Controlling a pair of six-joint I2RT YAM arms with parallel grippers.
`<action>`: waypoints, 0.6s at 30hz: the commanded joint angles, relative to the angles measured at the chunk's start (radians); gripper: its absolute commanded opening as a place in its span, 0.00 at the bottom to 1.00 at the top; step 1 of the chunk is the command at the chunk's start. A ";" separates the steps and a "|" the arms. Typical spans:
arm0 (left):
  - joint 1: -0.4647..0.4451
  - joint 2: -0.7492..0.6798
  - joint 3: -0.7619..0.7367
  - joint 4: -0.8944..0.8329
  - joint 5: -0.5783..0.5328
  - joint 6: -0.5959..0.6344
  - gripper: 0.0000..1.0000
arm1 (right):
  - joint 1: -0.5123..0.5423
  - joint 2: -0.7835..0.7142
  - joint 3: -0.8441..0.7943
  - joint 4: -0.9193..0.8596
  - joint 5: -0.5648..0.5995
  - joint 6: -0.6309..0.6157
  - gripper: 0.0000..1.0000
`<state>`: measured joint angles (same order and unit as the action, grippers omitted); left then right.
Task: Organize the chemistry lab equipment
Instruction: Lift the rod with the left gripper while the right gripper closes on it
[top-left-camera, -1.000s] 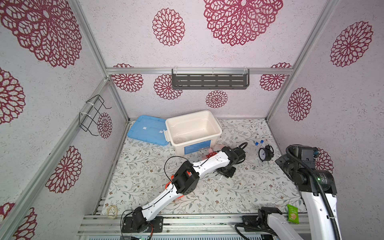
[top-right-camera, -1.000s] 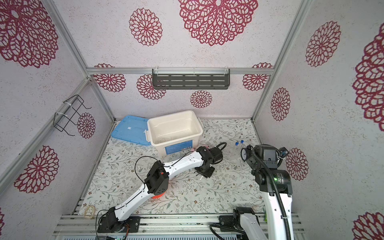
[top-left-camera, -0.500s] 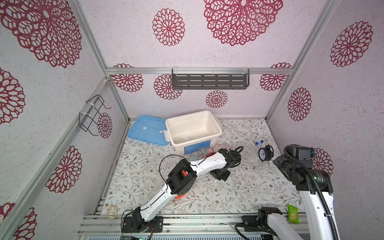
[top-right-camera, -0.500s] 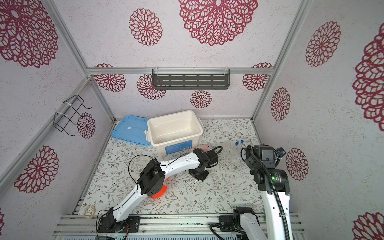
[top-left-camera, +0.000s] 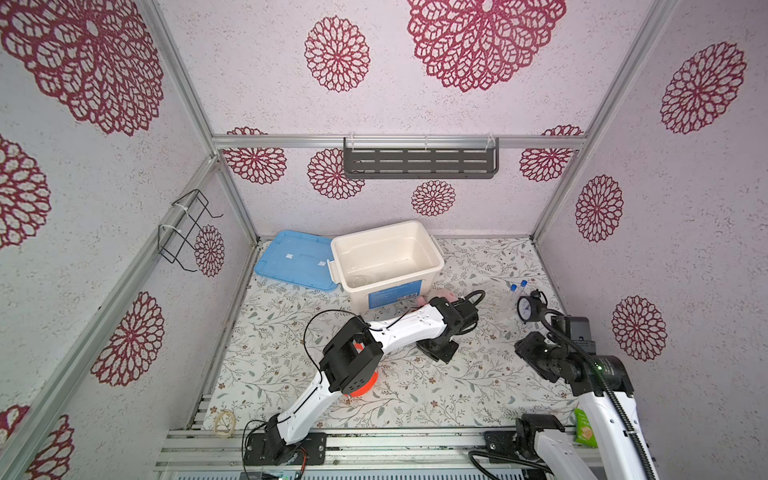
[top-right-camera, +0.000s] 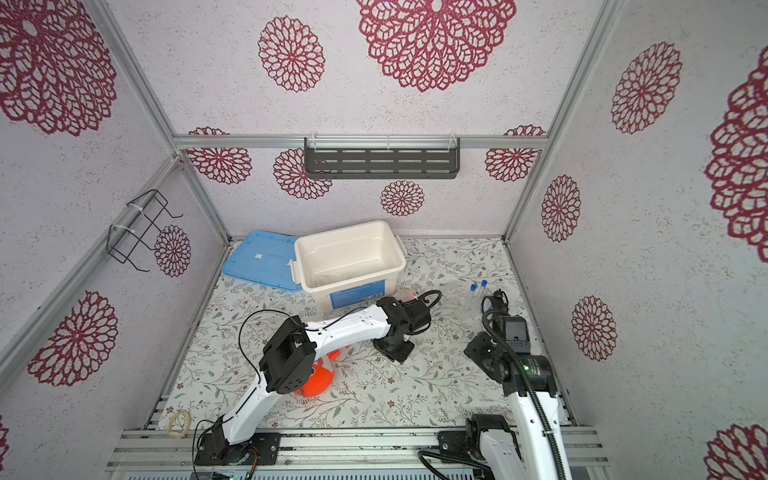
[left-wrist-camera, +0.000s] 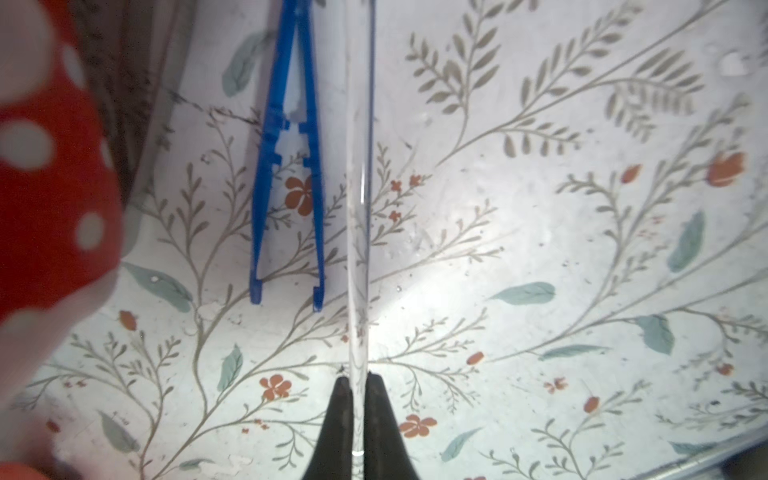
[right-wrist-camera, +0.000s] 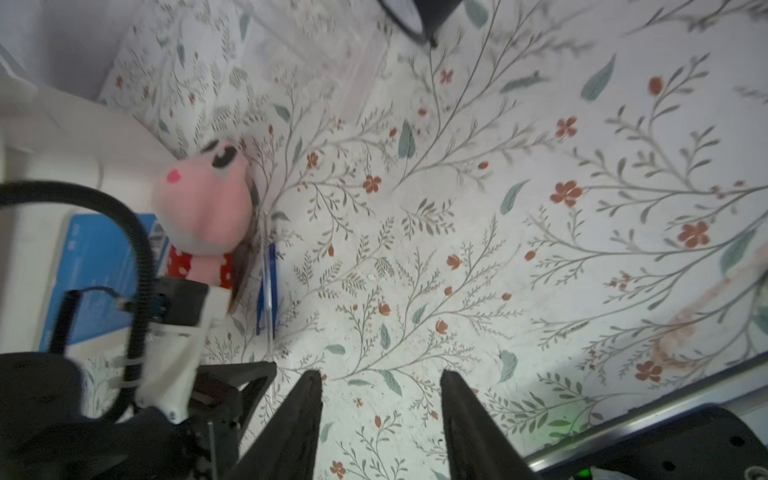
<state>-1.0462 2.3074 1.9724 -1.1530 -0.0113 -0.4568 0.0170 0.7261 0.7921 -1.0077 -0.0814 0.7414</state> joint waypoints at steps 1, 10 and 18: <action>0.002 -0.058 -0.031 0.054 0.016 -0.003 0.02 | 0.011 0.000 -0.029 0.011 -0.095 -0.027 0.50; 0.008 -0.126 -0.090 0.131 0.094 -0.029 0.02 | 0.039 0.043 -0.188 0.299 -0.486 0.040 0.52; 0.017 -0.175 -0.154 0.209 0.183 -0.081 0.02 | 0.116 0.062 -0.270 0.576 -0.464 0.135 0.52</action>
<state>-1.0420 2.1914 1.8374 -1.0012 0.1230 -0.5087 0.1013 0.7567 0.5251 -0.5747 -0.5121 0.8276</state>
